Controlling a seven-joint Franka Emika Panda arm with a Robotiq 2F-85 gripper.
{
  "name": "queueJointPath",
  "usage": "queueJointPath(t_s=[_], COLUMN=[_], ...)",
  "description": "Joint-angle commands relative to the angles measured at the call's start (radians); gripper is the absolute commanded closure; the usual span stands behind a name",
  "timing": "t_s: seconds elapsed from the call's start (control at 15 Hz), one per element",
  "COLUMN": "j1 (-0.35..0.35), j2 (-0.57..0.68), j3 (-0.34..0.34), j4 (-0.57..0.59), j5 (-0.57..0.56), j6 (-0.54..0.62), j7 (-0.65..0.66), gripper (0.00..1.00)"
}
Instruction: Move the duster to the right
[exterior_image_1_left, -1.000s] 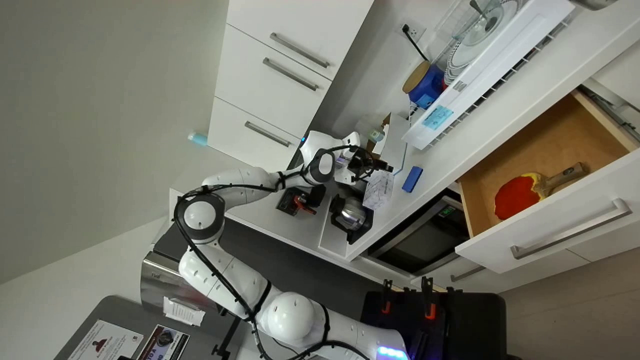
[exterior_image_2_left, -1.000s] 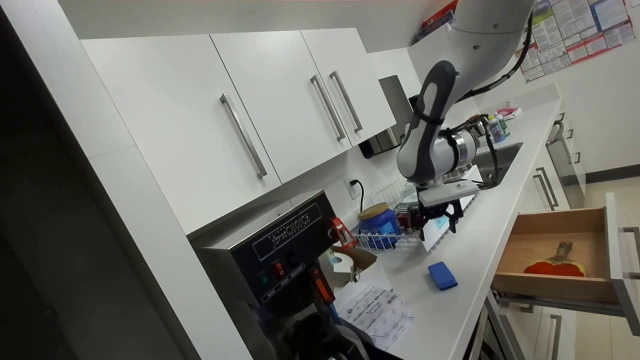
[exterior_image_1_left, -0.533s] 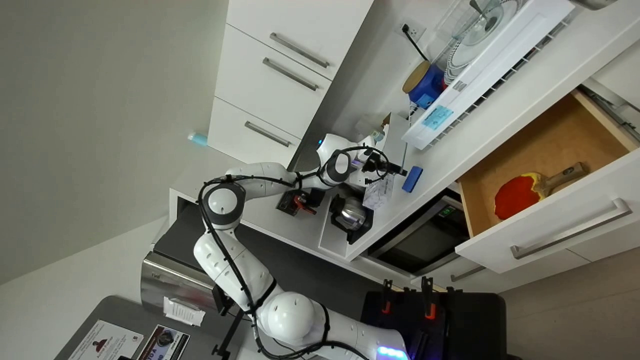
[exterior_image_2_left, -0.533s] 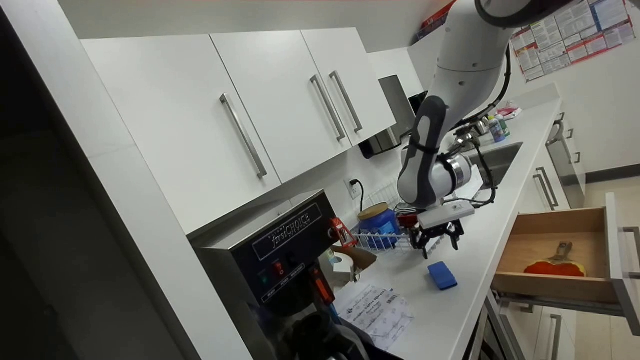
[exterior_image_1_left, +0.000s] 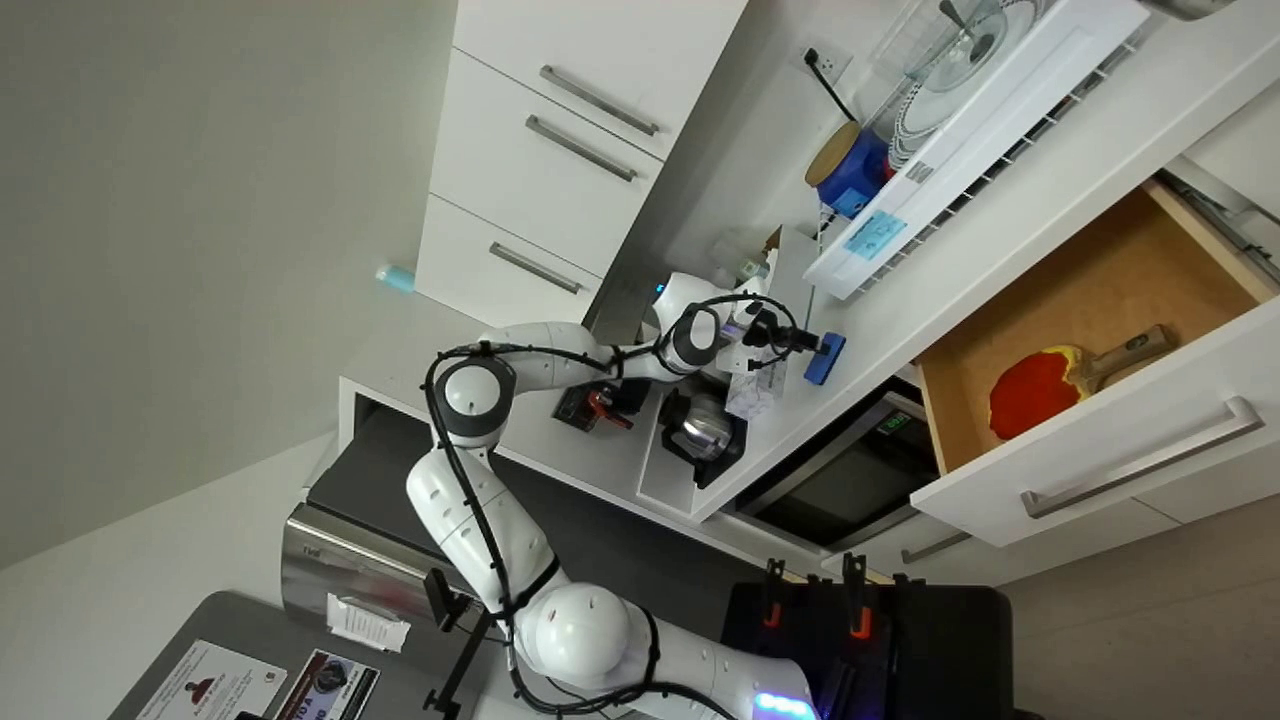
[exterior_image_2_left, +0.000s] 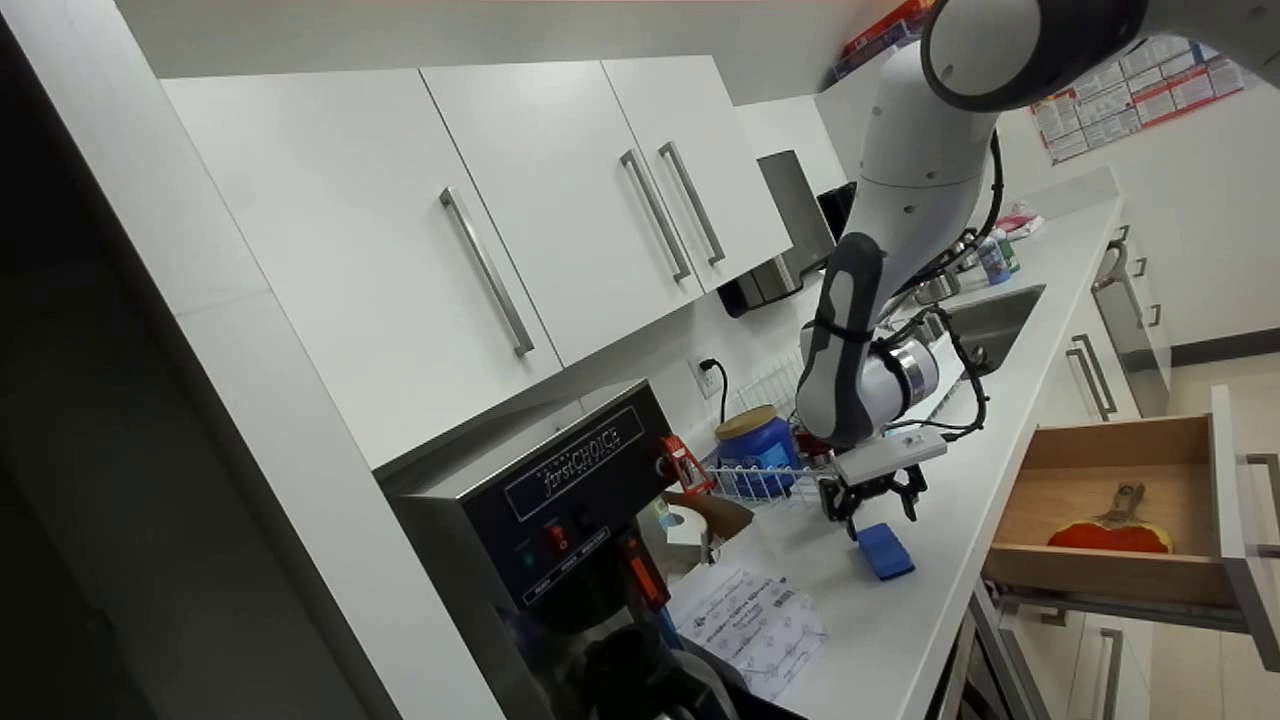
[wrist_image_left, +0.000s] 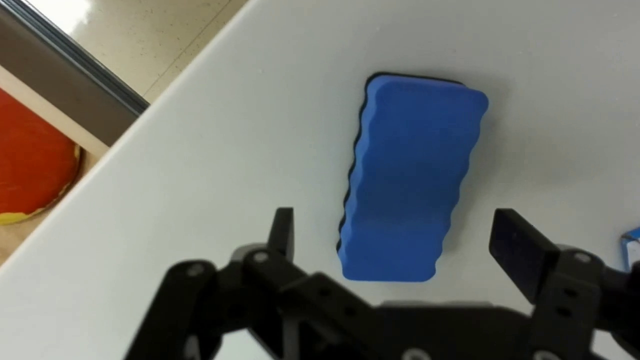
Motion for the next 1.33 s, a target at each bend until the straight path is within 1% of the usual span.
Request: queueJointPath(t_s=[0.0,0.47,0.53,0.6,0.67,0.93,1.0,1.07,1.27], j1=[0.031,0.056,0.057,0.059,0.061,0.068,0.076,0.080,0.041], j2=[0.042,0.093,0.099,0.104,0.107,0.106,0.100,0.087,0.014], j3=[-0.020,-0.028,-0.026,-0.027,-0.027,-0.032,-0.041,-0.050,-0.063], j4=[0.041,0.082,0.085,0.089,0.091,0.096,0.093,0.083,0.028], j5=[-0.035,-0.050,-0.049,-0.050,-0.049,-0.053,-0.061,-0.064,-0.032], j6=[0.009,-0.005,-0.004,-0.004,-0.004,-0.006,-0.008,-0.012,-0.006], j7=[0.032,0.036,0.033,0.032,0.031,0.033,0.042,0.051,0.055], gripper=[0.00,0.00,0.25,0.28,0.34,0.66,0.69,0.69,0.69])
